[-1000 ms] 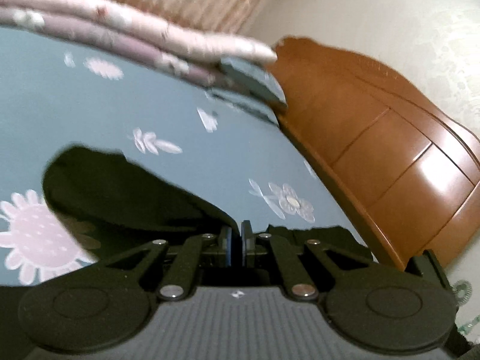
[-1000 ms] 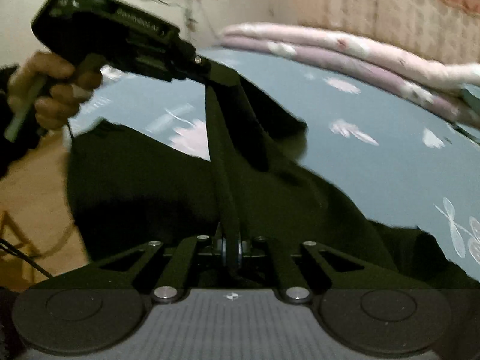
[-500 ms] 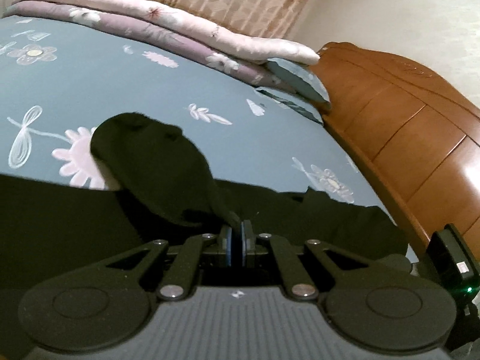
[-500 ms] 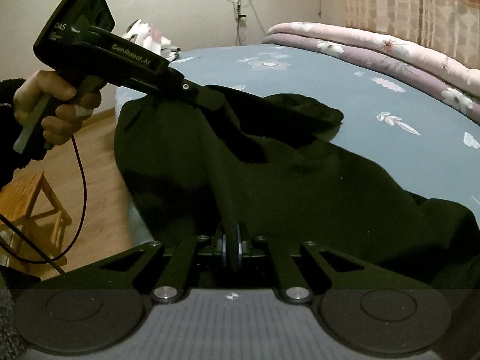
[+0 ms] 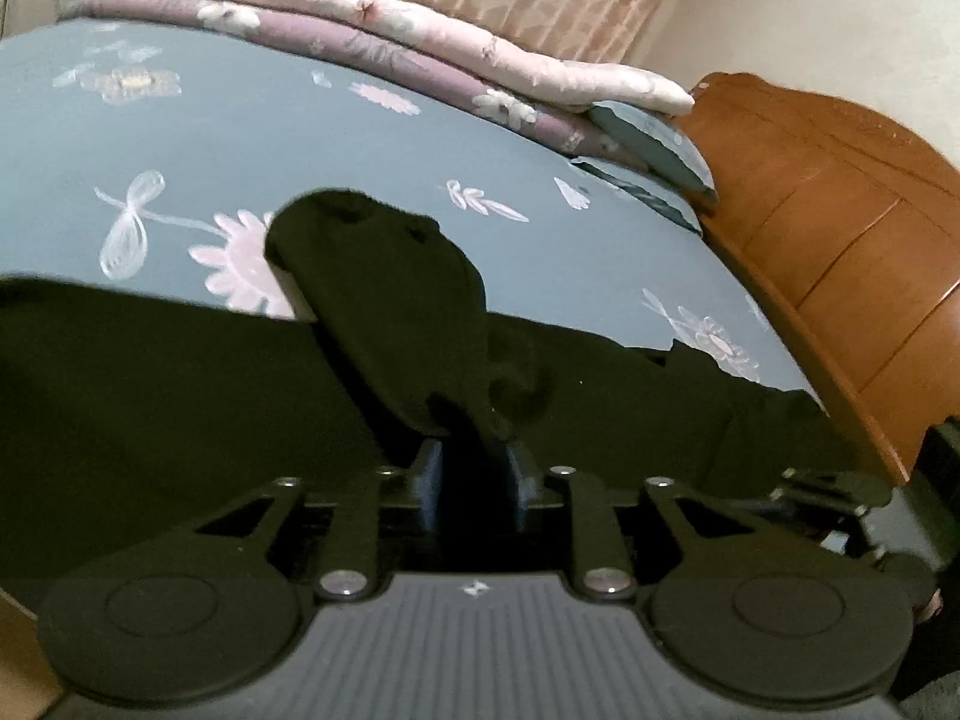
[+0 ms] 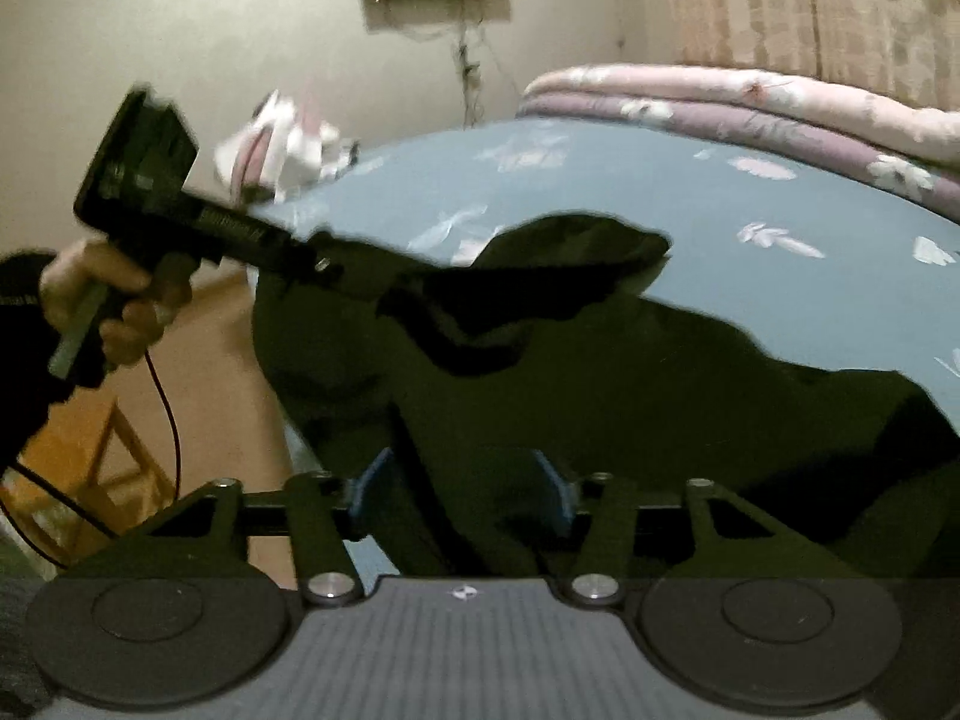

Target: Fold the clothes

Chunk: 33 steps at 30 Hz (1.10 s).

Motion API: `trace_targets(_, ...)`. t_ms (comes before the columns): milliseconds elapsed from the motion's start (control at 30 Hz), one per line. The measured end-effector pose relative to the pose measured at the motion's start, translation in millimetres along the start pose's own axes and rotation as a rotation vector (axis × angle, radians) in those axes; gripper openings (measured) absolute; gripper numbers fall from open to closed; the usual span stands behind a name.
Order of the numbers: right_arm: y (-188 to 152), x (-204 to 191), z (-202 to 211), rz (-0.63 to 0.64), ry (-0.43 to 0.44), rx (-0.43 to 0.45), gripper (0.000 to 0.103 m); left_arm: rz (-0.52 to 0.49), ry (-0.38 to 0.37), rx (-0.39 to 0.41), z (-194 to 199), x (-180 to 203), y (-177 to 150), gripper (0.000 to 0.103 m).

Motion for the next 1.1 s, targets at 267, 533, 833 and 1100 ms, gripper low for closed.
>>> trace_targets(267, -3, 32, 33, -0.102, -0.082, 0.131, 0.067, -0.231, -0.063, 0.044, -8, 43, 65, 0.046)
trace_targets(533, -30, 44, 47, -0.156, -0.148, 0.119, 0.067, -0.601, -0.242, -0.142, -140, 93, 104, 0.048)
trace_targets(833, -31, 60, 49, -0.377, -0.228, 0.104, 0.067, -0.805, -0.453, -0.339, -204, 87, 120, 0.053)
trace_targets(1100, 1, 50, 36, -0.529, -0.347, 0.132, 0.067, -0.922, -0.692, -0.486, -247, 84, 138, 0.054)
Point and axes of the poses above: each gripper's, at about its wrist camera, not at the fingertips, and z roughly against the way its jaws point, x to its right, y to its top, the point moved 2 cm from there along -z, roughly the way its jaws point, and after that the axes turned 11 degrees about -z, right-handed, at the moved point
